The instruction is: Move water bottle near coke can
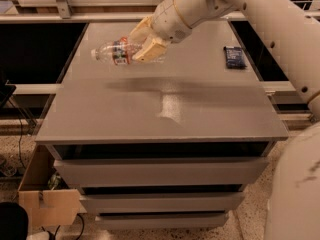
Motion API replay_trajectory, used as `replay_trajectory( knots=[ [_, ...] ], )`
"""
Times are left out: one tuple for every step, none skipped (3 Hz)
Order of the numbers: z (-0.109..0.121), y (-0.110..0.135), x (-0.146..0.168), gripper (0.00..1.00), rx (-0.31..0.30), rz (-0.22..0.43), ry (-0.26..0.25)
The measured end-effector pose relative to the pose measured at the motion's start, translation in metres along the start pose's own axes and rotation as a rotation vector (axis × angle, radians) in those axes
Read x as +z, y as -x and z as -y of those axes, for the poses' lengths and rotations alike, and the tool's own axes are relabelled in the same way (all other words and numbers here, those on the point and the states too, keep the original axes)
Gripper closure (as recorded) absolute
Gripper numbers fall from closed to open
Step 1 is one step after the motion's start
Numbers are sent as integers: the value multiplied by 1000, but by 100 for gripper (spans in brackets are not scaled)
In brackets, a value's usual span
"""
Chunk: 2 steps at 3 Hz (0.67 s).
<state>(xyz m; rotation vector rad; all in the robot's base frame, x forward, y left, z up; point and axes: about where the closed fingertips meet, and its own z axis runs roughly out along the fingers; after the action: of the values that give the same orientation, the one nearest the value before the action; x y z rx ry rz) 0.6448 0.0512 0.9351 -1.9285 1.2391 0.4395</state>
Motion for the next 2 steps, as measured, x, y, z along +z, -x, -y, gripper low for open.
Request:
replay_trajectory(
  knots=[
    [13,-18,21,100,18,-24,12],
    [18,-36,36,100,49,-24,28]
  ],
)
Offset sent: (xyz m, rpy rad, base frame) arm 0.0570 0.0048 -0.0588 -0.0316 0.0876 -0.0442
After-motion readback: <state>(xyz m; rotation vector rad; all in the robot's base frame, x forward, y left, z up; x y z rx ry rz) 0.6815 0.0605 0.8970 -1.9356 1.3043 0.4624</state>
